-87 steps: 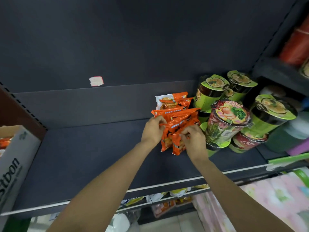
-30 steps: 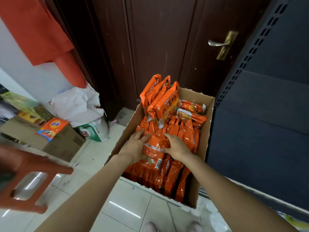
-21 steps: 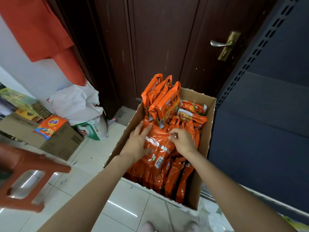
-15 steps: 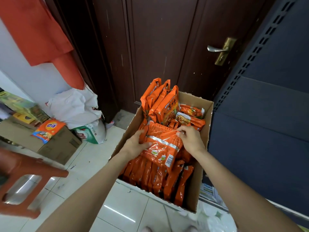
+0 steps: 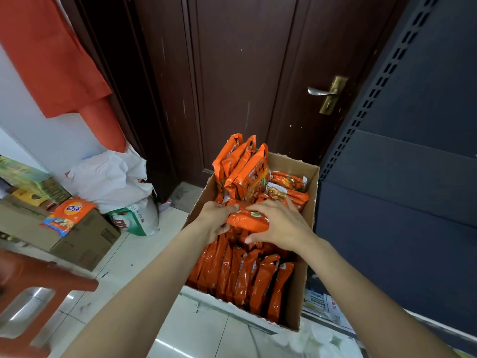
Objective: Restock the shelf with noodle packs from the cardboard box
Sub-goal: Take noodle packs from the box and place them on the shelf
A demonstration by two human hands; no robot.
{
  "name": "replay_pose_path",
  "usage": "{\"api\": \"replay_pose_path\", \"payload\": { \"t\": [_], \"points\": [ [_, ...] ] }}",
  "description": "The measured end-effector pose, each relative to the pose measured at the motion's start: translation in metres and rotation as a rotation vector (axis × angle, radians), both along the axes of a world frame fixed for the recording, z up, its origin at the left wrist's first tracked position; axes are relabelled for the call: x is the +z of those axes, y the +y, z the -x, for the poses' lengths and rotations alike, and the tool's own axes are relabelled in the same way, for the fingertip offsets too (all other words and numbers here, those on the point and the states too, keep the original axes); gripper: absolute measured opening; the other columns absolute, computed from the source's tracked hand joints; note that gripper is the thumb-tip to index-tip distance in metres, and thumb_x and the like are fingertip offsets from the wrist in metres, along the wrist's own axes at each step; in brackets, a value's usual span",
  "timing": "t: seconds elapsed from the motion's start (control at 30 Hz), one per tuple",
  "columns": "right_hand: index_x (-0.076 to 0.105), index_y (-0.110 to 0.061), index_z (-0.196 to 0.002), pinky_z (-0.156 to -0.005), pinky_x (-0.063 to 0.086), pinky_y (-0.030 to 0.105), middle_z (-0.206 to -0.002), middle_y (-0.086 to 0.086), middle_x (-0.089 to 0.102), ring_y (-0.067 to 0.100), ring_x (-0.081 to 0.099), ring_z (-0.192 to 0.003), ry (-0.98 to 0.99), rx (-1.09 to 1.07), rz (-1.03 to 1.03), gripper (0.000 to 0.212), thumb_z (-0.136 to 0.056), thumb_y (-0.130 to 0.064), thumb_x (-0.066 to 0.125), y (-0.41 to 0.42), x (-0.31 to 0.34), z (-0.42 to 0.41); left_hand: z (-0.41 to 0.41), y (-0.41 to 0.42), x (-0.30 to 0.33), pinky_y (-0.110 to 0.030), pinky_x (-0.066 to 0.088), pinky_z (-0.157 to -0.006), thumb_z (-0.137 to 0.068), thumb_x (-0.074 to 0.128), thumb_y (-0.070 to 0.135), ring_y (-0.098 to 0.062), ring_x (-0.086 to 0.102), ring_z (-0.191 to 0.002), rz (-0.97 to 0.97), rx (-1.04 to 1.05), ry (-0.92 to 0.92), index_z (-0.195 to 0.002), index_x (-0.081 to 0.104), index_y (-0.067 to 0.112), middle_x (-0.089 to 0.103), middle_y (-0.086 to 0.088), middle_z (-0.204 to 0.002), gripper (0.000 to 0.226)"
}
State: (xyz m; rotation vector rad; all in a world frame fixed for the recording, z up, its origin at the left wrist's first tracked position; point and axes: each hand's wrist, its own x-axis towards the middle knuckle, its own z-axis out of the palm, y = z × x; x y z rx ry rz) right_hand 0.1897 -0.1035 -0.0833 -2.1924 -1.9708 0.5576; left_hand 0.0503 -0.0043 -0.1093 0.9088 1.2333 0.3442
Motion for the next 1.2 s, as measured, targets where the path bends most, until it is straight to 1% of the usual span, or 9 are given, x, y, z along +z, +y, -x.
{"api": "replay_pose_path", "payload": {
  "t": [0.13,0.27,0.33,0.43,0.53,0.67,0.83,1.07,1.2],
  "points": [
    [0.054,-0.027,-0.127,-0.103,0.036,0.035,-0.123,-0.005,0.059,0.017,0.054,-0.116,-0.107,-0.099,-0.247,0.041,-0.088,-0.035,0.061,0.000,0.005,-0.003,-0.007,0.001,0.013,-0.019,0.043,-0.049,-0.095,0.053,0.025,-0.014,0.061,-0.065,-0.047,0.007,-0.058,-0.095,0.057,0.008,0.065,-0.006,-0.081,0.017],
    [0.058,-0.018,-0.118,-0.086,0.051,0.038,-0.112,0.003,0.065,0.022,0.061,-0.104,0.144,-0.394,-0.287,0.028,-0.091,-0.026,0.059,-0.001,0.011,-0.018,-0.003,0.015,0.009,-0.025,0.042,-0.075,-0.094,0.050,0.020,-0.018,0.060,-0.091,-0.684,-0.017,0.387,-0.104,0.063,0.008,0.065,-0.006,-0.101,0.021],
    [0.060,-0.014,-0.113,-0.086,0.051,0.040,-0.108,0.005,0.064,0.023,0.061,-0.102,0.240,-0.488,-0.301,0.026,-0.090,-0.025,0.061,-0.001,0.011,-0.027,-0.005,0.022,0.008,-0.024,0.041,-0.082,-0.092,0.055,0.020,-0.023,0.059,-0.101,-0.830,-0.026,0.420,-0.114,0.059,0.007,0.059,-0.010,-0.113,0.026],
    [0.062,-0.011,-0.111,-0.085,0.051,0.036,-0.106,0.006,0.063,0.022,0.061,-0.100,0.271,-0.529,-0.301,0.024,-0.090,-0.023,0.062,-0.003,0.014,-0.034,-0.014,0.034,0.003,-0.036,0.048,-0.091,-0.087,0.064,0.024,-0.029,0.058,-0.105,-0.819,-0.088,0.412,-0.117,0.057,0.005,0.058,-0.015,-0.115,0.036],
    [0.062,-0.010,-0.112,-0.084,0.050,0.034,-0.106,0.007,0.063,0.022,0.061,-0.099,0.277,-0.565,-0.313,0.025,-0.090,-0.022,0.061,-0.006,0.018,-0.039,-0.022,0.041,-0.002,-0.045,0.054,-0.083,-0.081,0.071,0.021,-0.029,0.062,-0.097,-0.766,-0.066,0.365,-0.104,0.063,0.008,0.064,-0.013,-0.103,0.027],
    [0.062,-0.011,-0.108,-0.080,0.052,0.035,-0.102,0.006,0.065,0.021,0.062,-0.096,0.318,-0.659,-0.376,0.022,-0.091,-0.026,0.059,-0.012,0.024,-0.048,-0.025,0.039,0.001,-0.036,0.051,-0.081,-0.088,0.060,0.012,-0.026,0.063,-0.091,-0.840,-0.056,0.429,-0.093,0.065,0.010,0.067,-0.010,-0.097,0.007],
    [0.056,-0.020,-0.094,-0.064,0.050,0.024,-0.090,-0.002,0.063,0.014,0.063,-0.081,0.382,-0.726,-0.458,0.011,-0.090,-0.029,0.061,-0.017,0.034,-0.053,-0.028,0.028,0.027,-0.023,0.033,-0.071,-0.095,0.047,0.009,-0.014,0.047,-0.082,-1.058,0.067,0.376,-0.094,0.057,0.008,0.051,-0.005,-0.096,0.010],
    [0.059,-0.019,-0.095,-0.068,0.056,0.036,-0.092,0.000,0.065,0.015,0.064,-0.086,0.452,-0.708,-0.533,0.007,-0.091,-0.024,0.059,-0.032,0.048,-0.062,-0.032,0.000,0.080,-0.018,0.038,-0.067,-0.097,0.046,0.016,-0.008,0.054,-0.078,-1.256,0.153,0.233,-0.096,0.054,0.013,0.058,0.004,-0.090,0.009],
    [0.061,-0.016,-0.107,-0.067,0.046,0.020,-0.096,-0.002,0.066,0.012,0.061,-0.088,0.411,-0.684,-0.596,0.015,-0.092,-0.020,0.058,-0.060,0.063,-0.084,-0.056,-0.023,0.109,-0.018,0.043,-0.070,-0.096,0.048,0.016,-0.006,0.057,-0.079,-1.352,0.097,0.133,-0.095,0.056,0.015,0.061,0.007,-0.088,0.008]
  ]
}}
